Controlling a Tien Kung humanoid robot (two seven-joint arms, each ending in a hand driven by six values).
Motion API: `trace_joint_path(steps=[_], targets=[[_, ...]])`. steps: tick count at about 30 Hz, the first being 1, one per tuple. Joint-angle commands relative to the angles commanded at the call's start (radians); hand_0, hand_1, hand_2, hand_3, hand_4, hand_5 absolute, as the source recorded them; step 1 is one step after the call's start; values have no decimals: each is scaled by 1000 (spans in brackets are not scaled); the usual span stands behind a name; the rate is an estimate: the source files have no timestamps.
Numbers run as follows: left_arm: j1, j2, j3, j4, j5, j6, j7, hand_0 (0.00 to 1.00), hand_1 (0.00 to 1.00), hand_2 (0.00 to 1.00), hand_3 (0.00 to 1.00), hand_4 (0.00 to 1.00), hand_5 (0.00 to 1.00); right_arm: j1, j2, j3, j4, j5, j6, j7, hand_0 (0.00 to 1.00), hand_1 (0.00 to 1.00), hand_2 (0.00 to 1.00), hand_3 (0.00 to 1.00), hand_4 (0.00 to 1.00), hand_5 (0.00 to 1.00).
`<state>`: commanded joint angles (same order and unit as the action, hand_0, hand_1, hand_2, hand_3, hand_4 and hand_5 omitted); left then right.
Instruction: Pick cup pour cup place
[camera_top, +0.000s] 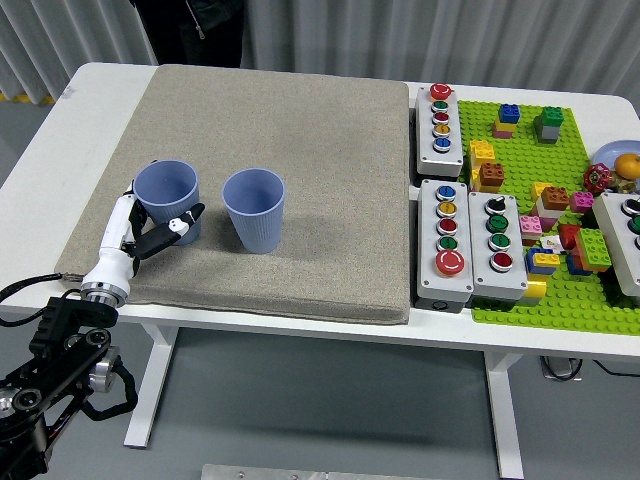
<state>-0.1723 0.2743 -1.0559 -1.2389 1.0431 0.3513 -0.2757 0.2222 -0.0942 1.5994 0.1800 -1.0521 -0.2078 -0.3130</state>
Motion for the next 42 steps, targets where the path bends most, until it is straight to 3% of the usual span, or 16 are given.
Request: trace_joint_path(steps=[10,11,17,42], targets=[[0,-8,12,3,-23,32,-16,650,687,862,838,877,253,3,-1,0,0,0,1,0,707,632,584,570,2,76],[0,-9,15,3,-31,43,-22,573,619,795,813,836,217,4,-1,0,0,0,1,0,707,632,584,570,2,74],[0,-13,23,-2,-52,76,-40,563,604,767,779,822,198,6,-2,-2,0,4,-1,1,707,632,584,570,2,74],[9,-15,26,-32,-38,101,-45,521,569,719,736,805,186,5,-4,-4,0,4,-4,2,706,632,584,570,2,72]])
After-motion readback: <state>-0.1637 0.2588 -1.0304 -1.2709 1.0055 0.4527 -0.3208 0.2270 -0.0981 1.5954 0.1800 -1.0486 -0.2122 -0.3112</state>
